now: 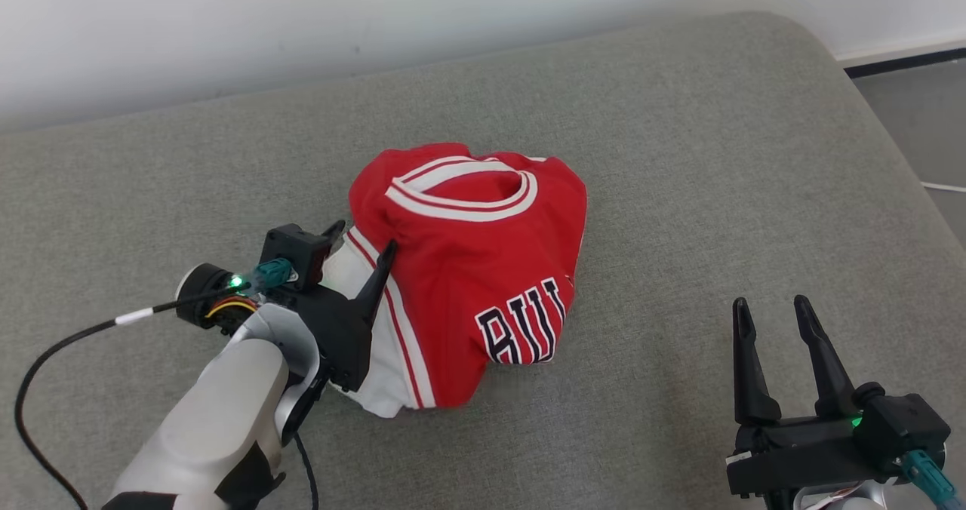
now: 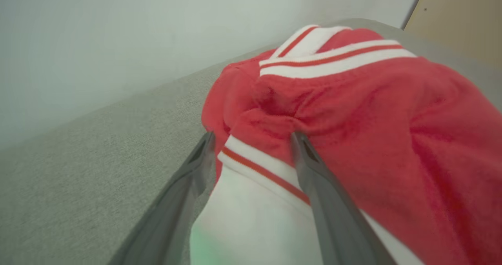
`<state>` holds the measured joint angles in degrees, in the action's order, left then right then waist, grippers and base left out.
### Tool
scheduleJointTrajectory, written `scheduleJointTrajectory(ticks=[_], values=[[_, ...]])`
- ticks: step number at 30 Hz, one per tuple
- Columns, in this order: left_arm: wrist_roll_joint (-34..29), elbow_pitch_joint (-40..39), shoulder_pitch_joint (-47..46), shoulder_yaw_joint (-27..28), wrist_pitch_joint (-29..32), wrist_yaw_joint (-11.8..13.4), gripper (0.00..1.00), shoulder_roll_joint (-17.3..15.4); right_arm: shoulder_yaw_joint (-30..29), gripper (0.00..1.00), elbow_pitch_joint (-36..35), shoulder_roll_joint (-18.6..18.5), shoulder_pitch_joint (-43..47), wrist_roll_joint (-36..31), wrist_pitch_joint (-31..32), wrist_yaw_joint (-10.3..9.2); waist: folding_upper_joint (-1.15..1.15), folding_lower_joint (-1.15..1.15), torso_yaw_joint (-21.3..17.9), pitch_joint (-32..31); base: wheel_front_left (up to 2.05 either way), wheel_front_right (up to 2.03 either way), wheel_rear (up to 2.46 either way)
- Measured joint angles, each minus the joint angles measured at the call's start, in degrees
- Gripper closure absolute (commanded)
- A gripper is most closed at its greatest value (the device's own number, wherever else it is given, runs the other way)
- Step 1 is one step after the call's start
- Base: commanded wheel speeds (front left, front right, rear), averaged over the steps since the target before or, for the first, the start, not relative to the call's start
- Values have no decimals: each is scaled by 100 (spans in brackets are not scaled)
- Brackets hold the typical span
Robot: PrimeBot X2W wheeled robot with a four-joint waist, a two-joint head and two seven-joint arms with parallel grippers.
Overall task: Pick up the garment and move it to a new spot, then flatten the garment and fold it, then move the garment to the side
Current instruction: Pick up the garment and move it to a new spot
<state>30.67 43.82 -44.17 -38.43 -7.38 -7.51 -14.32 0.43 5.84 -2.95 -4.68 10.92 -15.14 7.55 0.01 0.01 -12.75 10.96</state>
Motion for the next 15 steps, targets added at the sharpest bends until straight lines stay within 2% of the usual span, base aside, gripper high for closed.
scheduleJointTrajectory(ticks=[1,2,3,4,15], values=[[89,51,-40,-119,75,0,0,-19,-1,0,-3,0,-1,4,1,0,0,0,-16,24,0,0,0],[152,87,-69,-224,96,0,20,-34,-2,0,-3,0,-1,9,1,0,0,0,-30,47,0,0,0],[196,118,-93,-291,83,0,81,-38,-8,0,-4,0,-3,10,1,0,0,0,-40,66,0,0,0],[245,165,-135,-363,63,0,100,-51,-11,0,-5,0,-7,11,1,0,0,0,-46,83,0,0,0],[457,426,-552,-783,-435,0,100,-62,-65,0,22,2,3,13,1,0,0,-1,56,-96,0,0,0]])
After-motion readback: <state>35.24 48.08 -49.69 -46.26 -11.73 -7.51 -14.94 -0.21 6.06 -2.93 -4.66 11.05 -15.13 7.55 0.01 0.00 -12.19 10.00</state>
